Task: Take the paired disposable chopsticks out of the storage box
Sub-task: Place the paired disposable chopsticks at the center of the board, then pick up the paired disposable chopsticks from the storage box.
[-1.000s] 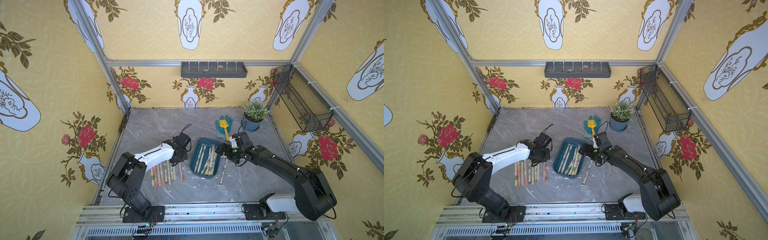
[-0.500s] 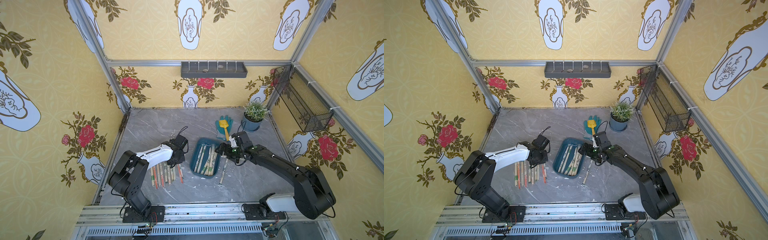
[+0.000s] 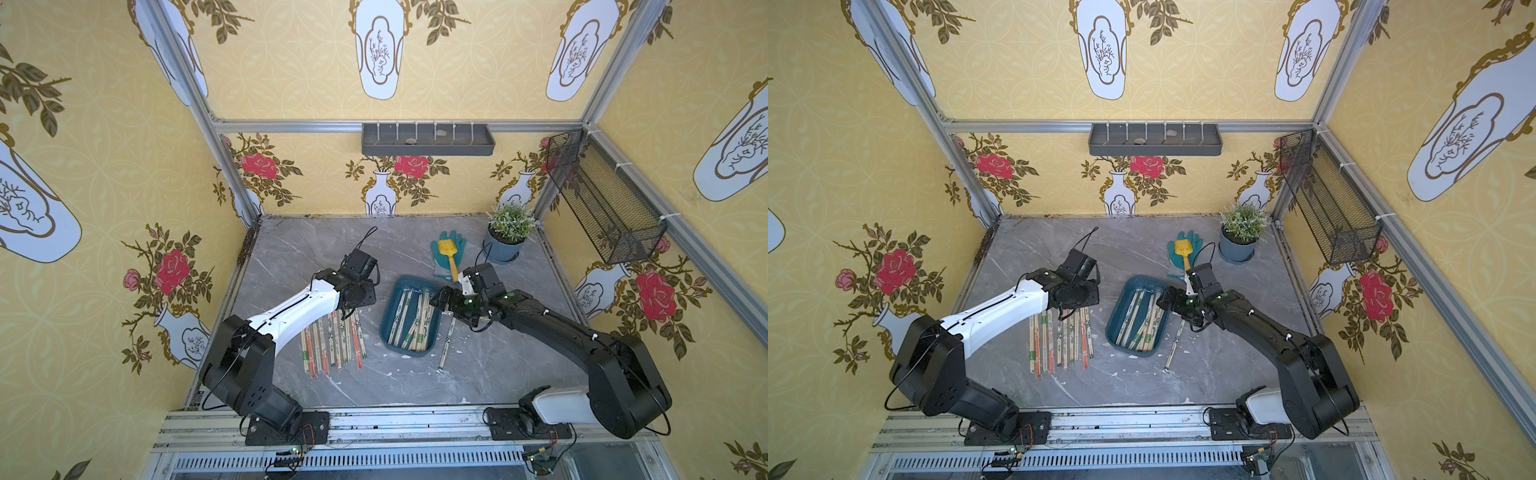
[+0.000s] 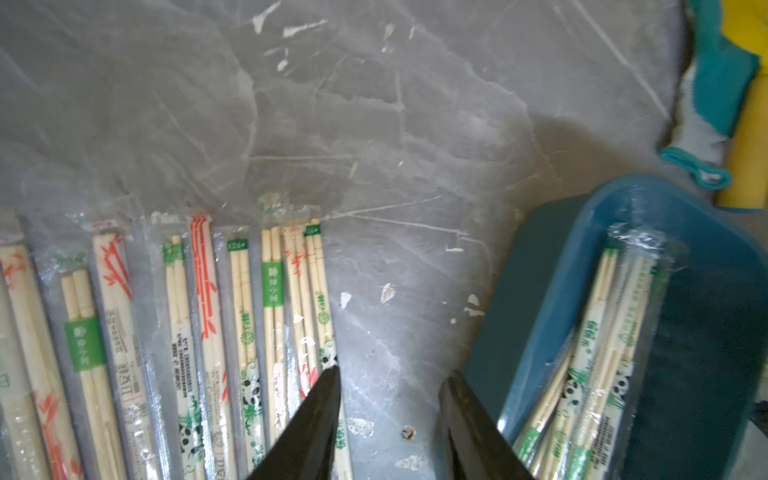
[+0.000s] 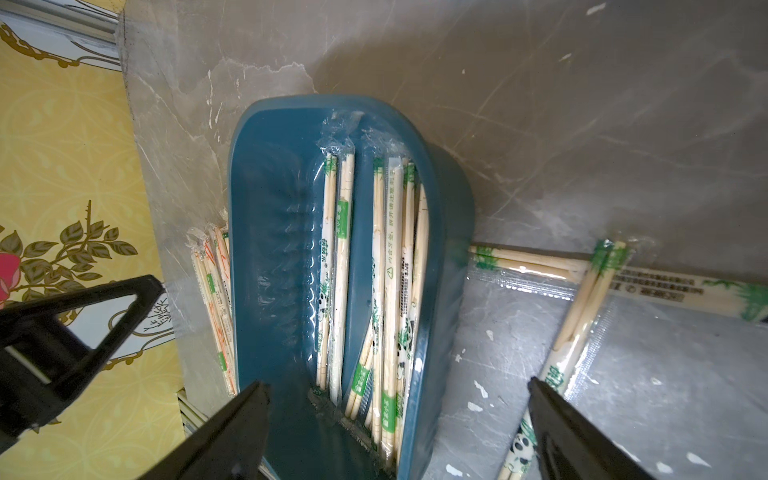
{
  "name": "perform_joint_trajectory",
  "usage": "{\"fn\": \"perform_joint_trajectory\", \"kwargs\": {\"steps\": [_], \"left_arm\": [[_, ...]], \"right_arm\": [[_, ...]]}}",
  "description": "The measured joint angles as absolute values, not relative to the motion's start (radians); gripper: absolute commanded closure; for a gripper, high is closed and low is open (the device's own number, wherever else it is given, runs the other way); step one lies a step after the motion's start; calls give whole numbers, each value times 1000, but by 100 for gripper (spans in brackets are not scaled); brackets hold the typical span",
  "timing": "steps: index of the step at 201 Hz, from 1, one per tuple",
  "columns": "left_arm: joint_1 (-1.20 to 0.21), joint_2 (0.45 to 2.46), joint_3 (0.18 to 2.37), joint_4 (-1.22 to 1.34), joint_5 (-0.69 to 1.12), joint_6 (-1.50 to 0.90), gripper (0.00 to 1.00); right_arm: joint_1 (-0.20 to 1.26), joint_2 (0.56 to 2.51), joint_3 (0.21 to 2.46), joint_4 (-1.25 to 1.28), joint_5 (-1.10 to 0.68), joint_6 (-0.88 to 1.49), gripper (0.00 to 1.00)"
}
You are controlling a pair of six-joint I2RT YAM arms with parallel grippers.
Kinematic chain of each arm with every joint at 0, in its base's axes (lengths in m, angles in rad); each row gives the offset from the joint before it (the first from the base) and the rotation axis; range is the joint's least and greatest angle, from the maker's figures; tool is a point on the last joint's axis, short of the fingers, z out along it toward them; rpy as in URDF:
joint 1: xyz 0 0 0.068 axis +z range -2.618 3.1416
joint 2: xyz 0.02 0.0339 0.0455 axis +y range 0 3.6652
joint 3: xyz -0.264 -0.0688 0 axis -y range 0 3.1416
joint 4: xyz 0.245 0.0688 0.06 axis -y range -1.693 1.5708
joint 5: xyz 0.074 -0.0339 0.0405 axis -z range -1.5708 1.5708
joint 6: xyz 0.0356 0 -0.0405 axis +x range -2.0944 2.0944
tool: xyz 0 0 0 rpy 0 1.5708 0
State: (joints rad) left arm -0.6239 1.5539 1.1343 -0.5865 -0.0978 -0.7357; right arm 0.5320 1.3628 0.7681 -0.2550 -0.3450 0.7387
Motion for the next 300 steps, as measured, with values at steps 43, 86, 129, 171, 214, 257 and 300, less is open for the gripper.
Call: {"fn": "perform_joint_trajectory", "kwargs": {"steps": [43, 86, 129, 171, 214, 257, 300], "left_arm": [[-721, 1658, 1287, -584, -51, -709, 53], [-806, 1819, 1422, -585, -12, -689, 56], [-828, 1925, 1475, -583, 31, -701, 63], [-835, 1987, 1499, -582, 54, -715, 67], [-837, 2027, 1510, -580, 64, -716, 69], [-838, 2060, 1510, -576, 72, -719, 73], [-838, 2086, 1510, -573, 79, -719, 73]], "right_arm": [[532, 1358, 753, -252, -344, 739, 3], [528, 1335, 724, -257, -337, 739, 2], [525, 1311, 698, -257, -333, 743, 3], [525, 1311, 692, -257, -332, 755, 3], [524, 1311, 692, -257, -333, 755, 2], [523, 1311, 697, -258, -333, 754, 3], [523, 1314, 710, -258, -333, 754, 2]]}}
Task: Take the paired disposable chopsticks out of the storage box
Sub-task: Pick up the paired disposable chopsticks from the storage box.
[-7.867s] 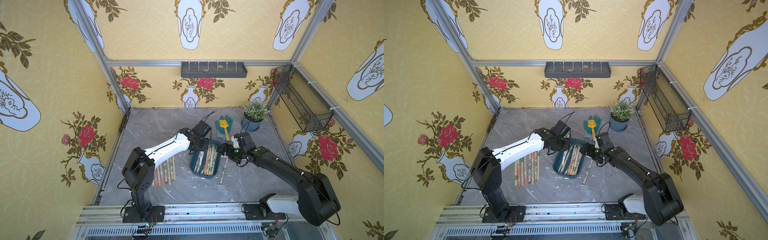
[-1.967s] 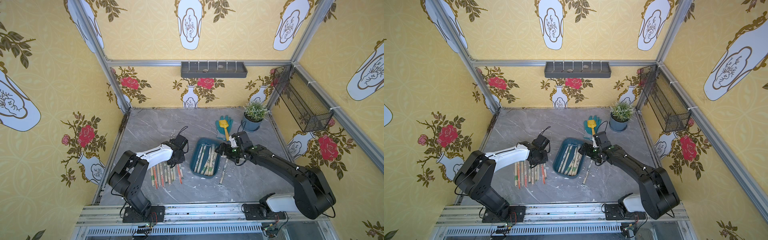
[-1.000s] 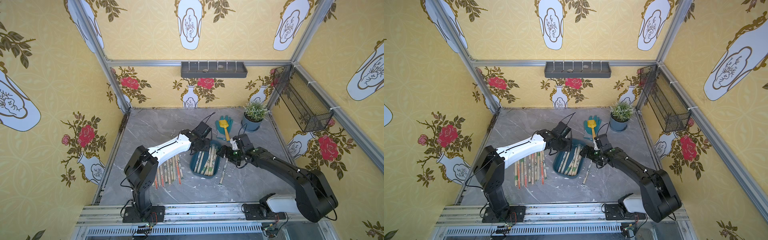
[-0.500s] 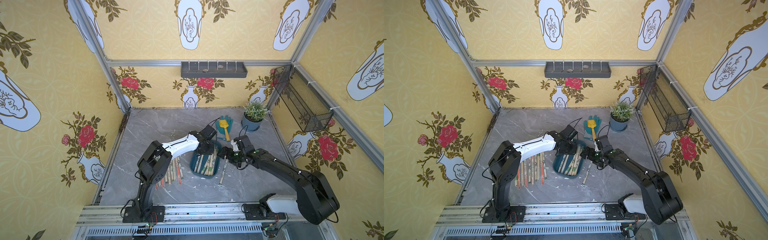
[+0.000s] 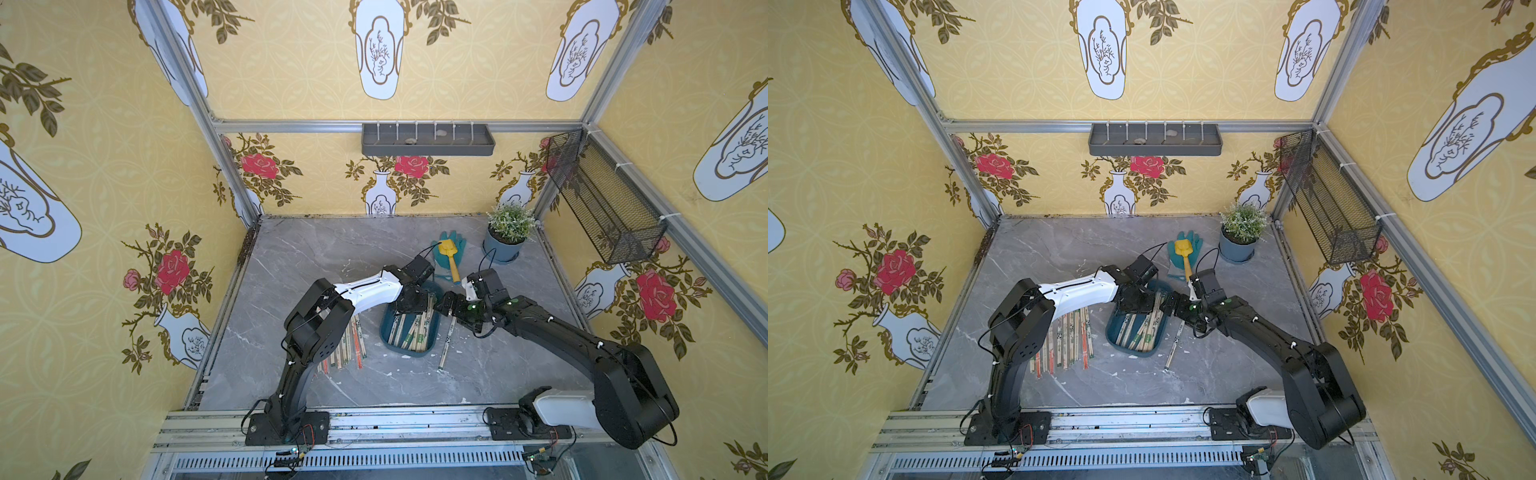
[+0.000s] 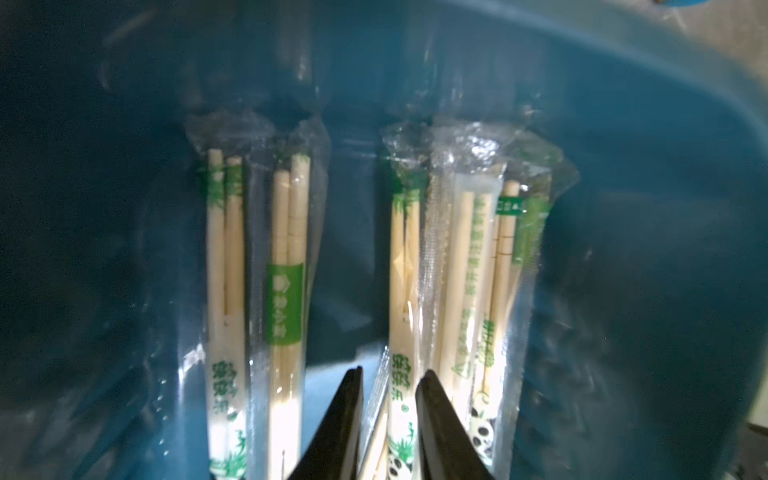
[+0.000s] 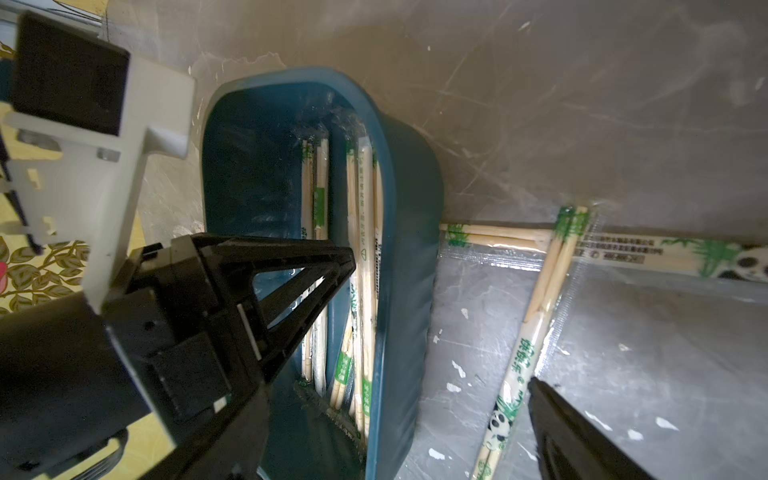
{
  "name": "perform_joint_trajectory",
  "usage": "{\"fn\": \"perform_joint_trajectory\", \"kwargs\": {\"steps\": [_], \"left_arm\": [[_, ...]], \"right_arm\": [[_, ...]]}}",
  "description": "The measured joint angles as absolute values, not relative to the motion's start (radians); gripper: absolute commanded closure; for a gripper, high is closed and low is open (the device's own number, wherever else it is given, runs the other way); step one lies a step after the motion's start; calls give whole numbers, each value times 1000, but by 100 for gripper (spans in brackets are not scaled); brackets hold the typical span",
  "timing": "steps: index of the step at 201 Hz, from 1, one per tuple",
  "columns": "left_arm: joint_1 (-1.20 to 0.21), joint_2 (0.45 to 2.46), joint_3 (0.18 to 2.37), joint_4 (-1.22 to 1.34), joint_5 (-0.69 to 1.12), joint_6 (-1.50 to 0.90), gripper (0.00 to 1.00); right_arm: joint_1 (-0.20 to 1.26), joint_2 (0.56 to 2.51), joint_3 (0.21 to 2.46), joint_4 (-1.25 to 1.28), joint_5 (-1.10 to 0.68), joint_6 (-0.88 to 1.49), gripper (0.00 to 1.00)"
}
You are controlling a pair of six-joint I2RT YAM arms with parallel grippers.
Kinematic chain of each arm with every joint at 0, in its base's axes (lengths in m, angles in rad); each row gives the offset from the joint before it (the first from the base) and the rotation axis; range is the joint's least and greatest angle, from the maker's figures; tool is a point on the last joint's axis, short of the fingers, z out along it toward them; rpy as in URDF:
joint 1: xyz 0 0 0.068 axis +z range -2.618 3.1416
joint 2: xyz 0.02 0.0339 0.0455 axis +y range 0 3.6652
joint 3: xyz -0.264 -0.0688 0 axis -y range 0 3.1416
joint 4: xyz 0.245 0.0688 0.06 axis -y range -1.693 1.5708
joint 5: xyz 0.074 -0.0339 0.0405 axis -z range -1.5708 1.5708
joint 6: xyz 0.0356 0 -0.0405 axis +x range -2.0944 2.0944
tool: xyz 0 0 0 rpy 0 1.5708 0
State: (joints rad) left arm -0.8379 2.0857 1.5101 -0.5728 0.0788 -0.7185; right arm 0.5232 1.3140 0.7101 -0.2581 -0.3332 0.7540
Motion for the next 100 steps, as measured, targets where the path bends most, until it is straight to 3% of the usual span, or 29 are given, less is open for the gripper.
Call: {"fn": "perform_joint_trajectory", "kwargs": {"steps": [100], "left_arm": [[-838, 2099, 1495, -540, 105, -715, 76]], "right_arm": [[523, 1323, 724, -260, -333, 754, 2]]}}
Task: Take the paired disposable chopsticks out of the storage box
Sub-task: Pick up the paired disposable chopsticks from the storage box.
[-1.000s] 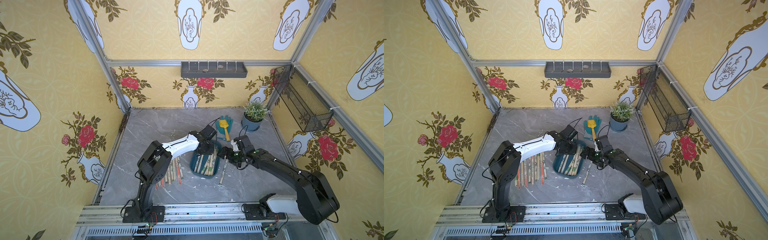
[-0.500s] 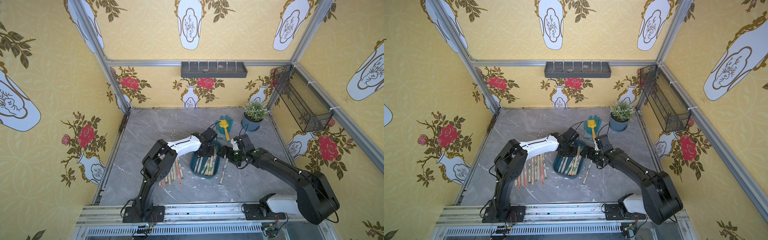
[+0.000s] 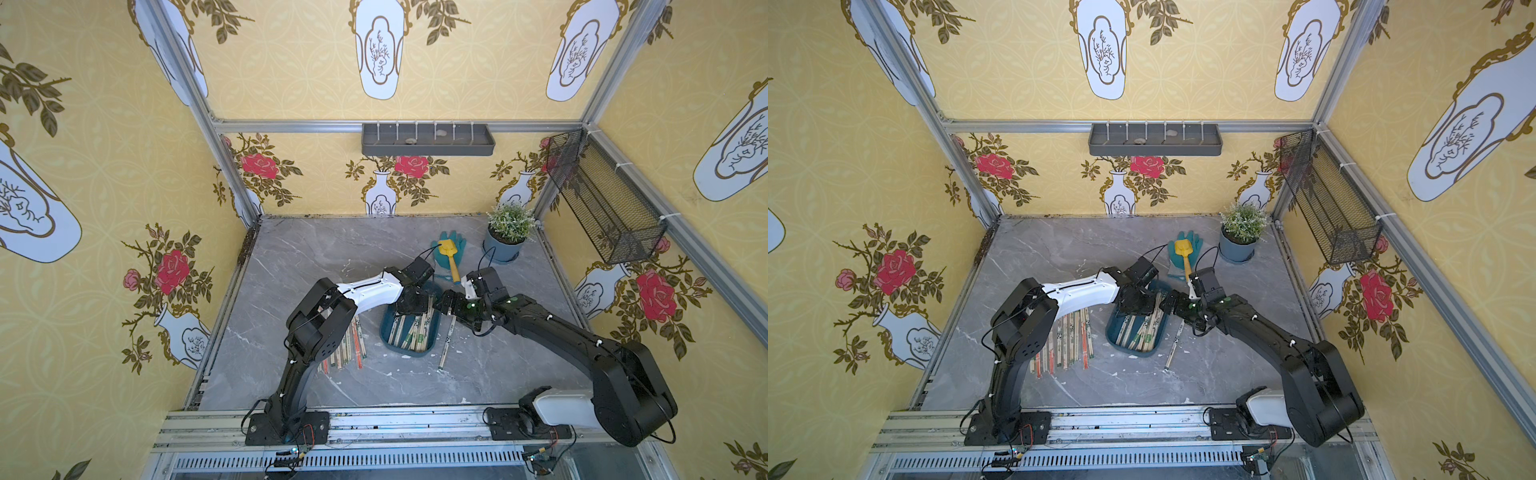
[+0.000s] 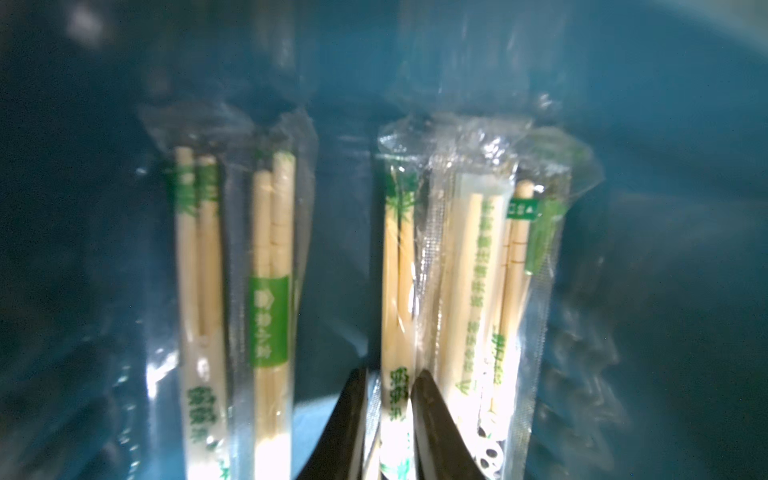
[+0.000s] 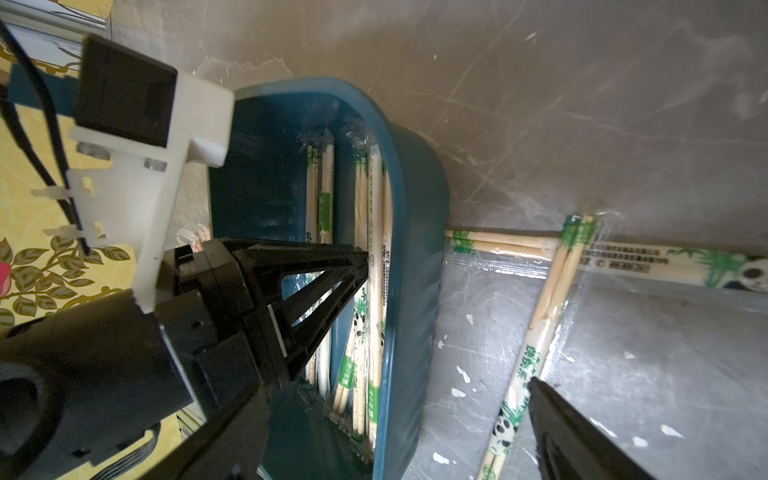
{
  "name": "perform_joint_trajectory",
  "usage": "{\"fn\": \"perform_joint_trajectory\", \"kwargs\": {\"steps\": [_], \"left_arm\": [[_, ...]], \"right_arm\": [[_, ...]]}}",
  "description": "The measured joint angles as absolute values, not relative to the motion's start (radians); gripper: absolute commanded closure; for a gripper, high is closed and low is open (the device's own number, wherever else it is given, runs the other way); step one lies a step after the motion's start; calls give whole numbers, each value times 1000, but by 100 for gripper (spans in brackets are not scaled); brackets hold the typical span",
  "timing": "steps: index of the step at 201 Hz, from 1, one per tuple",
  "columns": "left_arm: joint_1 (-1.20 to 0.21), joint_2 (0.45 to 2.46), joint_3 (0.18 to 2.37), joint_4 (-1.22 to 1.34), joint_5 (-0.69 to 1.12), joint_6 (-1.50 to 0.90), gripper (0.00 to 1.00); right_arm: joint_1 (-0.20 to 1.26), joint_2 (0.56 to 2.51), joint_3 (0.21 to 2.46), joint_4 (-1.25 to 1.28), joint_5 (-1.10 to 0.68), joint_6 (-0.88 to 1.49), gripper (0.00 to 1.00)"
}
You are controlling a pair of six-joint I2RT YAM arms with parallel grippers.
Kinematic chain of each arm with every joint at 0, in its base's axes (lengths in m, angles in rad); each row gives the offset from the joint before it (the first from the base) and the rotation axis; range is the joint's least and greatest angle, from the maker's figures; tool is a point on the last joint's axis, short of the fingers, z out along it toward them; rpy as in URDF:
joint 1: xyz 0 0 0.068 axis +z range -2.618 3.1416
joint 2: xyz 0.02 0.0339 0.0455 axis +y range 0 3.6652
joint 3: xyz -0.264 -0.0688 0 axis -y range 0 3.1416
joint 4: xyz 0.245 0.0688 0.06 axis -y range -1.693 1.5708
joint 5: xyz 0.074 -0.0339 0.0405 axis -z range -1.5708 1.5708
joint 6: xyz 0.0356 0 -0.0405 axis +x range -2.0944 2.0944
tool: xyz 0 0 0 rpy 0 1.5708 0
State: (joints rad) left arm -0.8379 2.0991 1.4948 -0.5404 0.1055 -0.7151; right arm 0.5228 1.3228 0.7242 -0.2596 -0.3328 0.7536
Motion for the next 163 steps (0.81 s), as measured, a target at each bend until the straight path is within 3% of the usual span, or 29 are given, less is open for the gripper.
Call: {"fn": "perform_joint_trajectory", "kwargs": {"steps": [88, 163], "left_arm": [[-838, 2038, 1474, -526, 106, -715, 98], [-812, 1859, 1435, -571, 10, -704, 99]], "right_arm": [[523, 1322, 714, -259, -332, 754, 2], [523, 1322, 715, -259, -332, 754, 3]]}}
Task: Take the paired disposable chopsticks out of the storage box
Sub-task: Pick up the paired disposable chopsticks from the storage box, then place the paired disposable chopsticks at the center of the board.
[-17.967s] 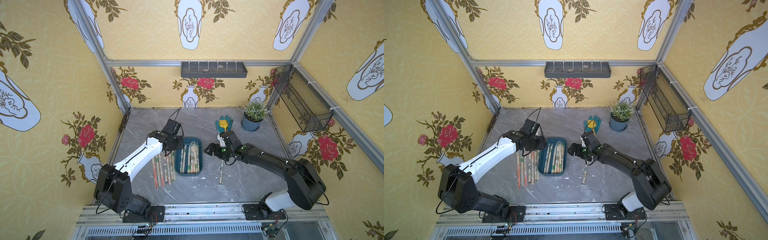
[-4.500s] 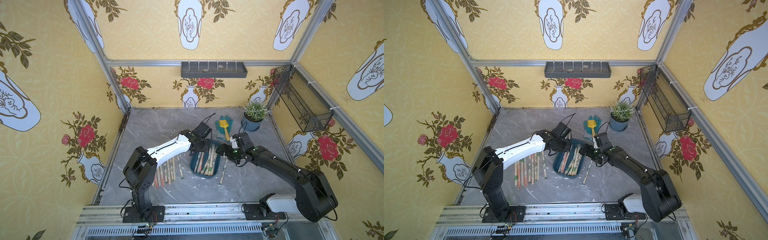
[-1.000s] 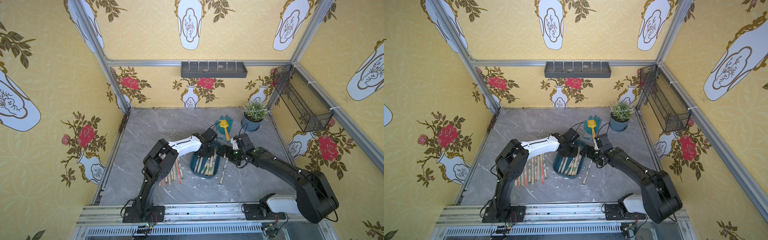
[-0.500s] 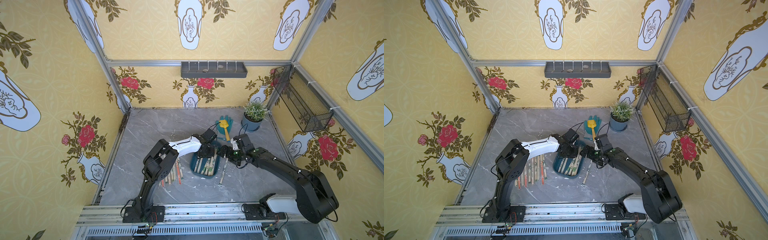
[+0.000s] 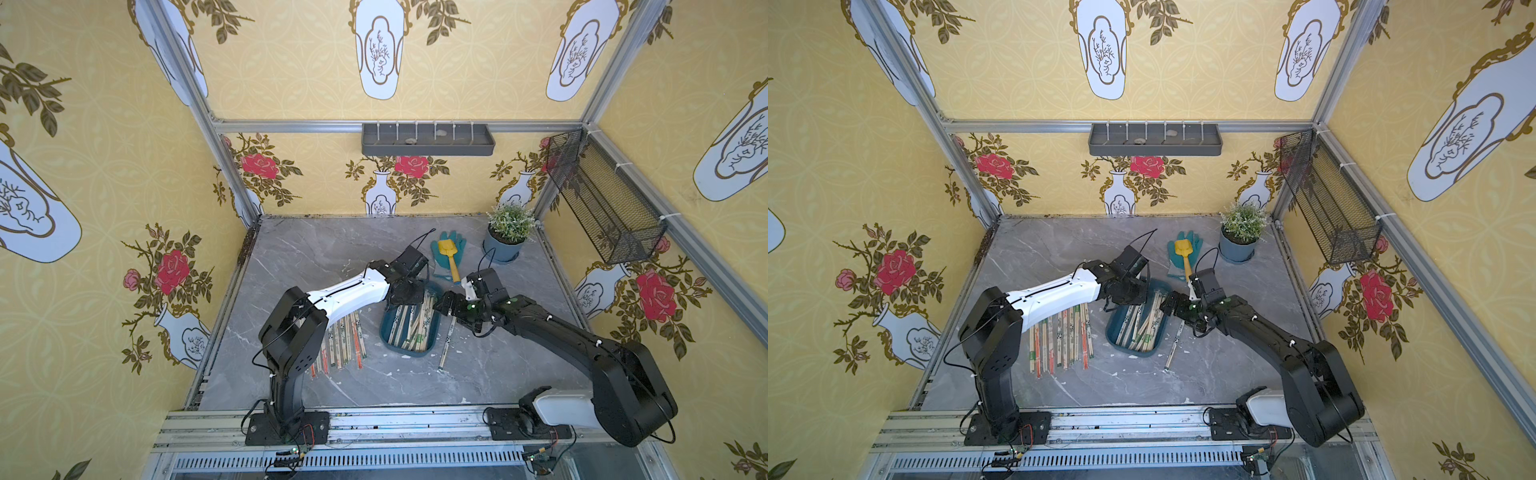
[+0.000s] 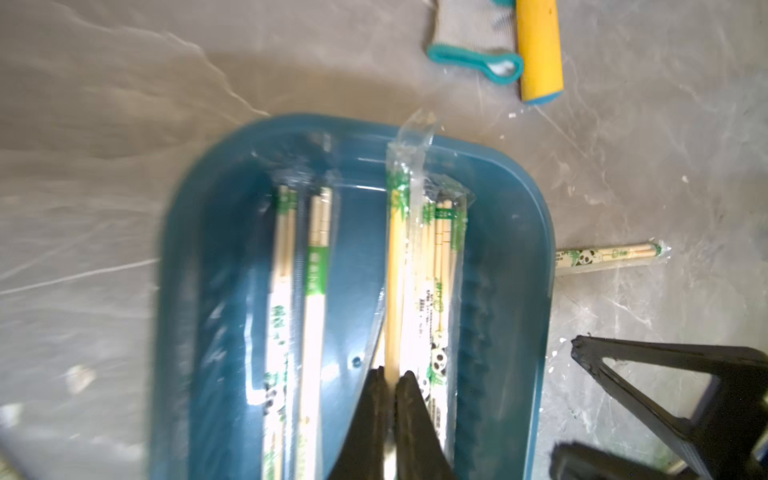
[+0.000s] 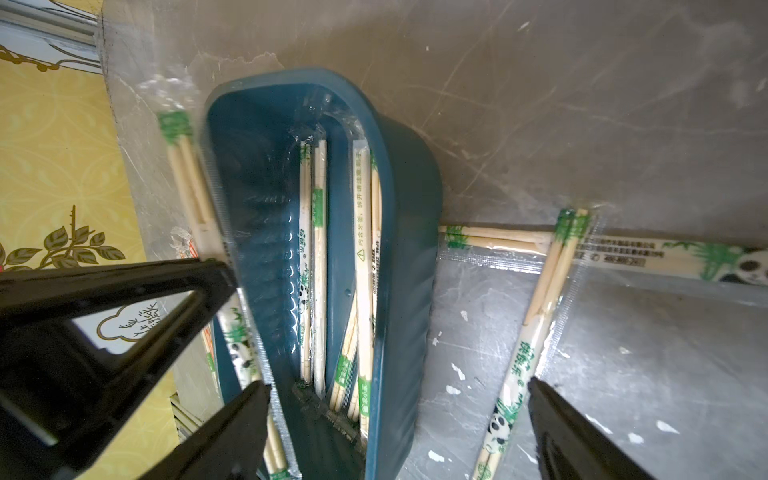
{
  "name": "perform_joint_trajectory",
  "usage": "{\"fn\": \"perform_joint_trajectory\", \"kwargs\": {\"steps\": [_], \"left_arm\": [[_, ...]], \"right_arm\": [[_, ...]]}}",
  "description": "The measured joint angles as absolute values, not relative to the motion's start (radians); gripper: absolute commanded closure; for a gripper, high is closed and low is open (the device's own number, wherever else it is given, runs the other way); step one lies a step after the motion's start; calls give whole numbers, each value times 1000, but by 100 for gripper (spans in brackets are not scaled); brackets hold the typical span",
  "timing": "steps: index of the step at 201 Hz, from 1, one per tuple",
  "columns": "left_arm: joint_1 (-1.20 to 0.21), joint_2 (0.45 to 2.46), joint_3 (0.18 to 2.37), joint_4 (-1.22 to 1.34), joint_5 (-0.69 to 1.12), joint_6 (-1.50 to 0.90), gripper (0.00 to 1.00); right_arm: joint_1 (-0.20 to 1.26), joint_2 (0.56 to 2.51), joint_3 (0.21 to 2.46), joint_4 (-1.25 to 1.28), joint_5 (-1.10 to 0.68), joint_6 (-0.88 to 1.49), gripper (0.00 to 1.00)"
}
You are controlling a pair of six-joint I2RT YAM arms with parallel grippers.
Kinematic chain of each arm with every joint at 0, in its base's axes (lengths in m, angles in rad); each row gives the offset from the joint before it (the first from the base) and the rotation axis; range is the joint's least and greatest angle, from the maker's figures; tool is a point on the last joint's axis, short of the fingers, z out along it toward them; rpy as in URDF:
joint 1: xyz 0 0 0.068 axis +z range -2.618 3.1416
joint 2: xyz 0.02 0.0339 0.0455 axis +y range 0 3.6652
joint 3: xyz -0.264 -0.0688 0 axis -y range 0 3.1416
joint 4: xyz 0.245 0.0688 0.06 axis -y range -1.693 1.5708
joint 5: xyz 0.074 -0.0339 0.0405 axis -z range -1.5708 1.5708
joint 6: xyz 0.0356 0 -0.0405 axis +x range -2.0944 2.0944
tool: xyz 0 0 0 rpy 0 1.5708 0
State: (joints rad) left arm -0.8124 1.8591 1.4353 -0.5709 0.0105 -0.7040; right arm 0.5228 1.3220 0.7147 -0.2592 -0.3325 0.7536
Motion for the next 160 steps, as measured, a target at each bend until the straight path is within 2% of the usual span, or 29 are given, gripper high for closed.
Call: {"fn": "perform_joint_trajectory", "kwargs": {"steps": [76, 160], "left_arm": [[-699, 1624, 1198, -588, -120, -768, 97], [-660, 1676, 1063, -552, -158, -843, 95]], "right_arm": [[524, 1331, 721, -258, -334, 754, 3], [525, 1335, 724, -258, -334, 754, 2]]}}
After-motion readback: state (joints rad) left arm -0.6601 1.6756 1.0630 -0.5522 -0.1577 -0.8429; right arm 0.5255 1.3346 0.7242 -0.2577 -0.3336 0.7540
